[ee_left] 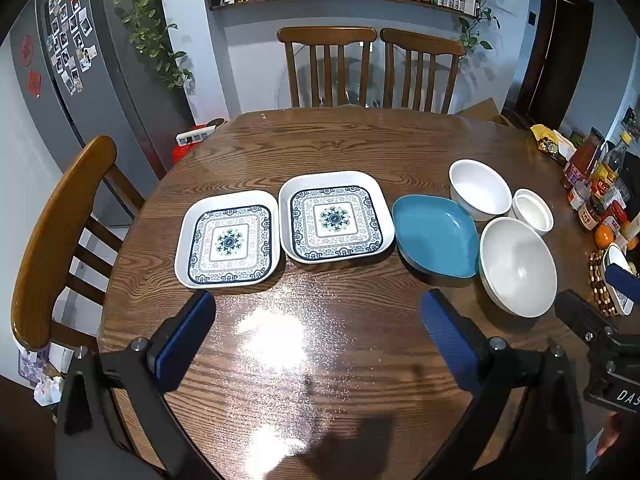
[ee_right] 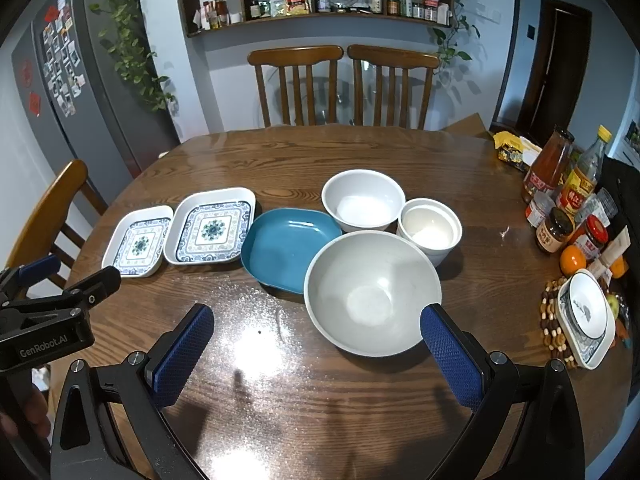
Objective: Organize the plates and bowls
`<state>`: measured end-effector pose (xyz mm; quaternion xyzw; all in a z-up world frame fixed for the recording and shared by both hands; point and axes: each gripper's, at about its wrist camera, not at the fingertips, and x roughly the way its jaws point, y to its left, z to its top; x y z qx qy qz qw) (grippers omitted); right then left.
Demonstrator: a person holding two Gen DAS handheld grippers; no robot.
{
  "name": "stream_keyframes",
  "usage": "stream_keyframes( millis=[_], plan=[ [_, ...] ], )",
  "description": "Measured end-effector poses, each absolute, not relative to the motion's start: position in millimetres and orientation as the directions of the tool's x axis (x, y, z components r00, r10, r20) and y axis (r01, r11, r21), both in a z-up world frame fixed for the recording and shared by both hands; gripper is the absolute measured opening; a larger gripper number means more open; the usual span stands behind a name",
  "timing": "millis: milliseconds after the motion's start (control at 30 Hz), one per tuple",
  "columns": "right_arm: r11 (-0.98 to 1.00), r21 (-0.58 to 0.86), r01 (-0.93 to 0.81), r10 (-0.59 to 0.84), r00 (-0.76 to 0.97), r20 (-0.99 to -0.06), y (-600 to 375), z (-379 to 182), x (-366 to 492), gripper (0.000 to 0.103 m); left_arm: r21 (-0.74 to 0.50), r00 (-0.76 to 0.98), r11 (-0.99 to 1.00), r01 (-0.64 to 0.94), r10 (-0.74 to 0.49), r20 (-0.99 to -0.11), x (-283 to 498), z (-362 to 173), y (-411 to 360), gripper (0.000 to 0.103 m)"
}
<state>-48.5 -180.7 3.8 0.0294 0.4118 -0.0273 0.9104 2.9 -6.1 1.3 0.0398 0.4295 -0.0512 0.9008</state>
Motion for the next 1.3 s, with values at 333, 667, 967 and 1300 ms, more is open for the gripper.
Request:
stream_keyframes(
  millis=[333, 667, 967, 1300],
  plan=[
    [0.997, 0.03, 0.074, -0.026, 0.66, -0.751, -181.4, 3.9, -48.7, 0.103, 0.031, 0.625, 0.992, 0.125, -0.055, -0.779, 2.2, 1.2, -7.0, 0.102],
    [0.997, 0.027, 0.071, -0.027, 0.657, -0.754, -181.1, 3.8, -49.1, 0.103, 0.03, 0.621, 0.991, 0.127, -0.055, -0.782, 0.8, 0.0, -6.8, 0.102],
    [0.998, 0.014, 0.06, -0.028, 0.648, -0.761, -174.5, 4.1, -47.9, 0.103, 0.018, 0.608, 0.99, 0.139, -0.071, -0.791, 6.9, -4.3, -3.9, 0.102],
    [0.995, 0.062, -0.081, 0.098, 0.619, -0.78, -128.1, -5.1, -23.3, 0.103, -0.05, 0.589, 0.995, 0.084, -0.09, -0.803, 24.2, -17.2, 34.3, 0.102]
  ],
)
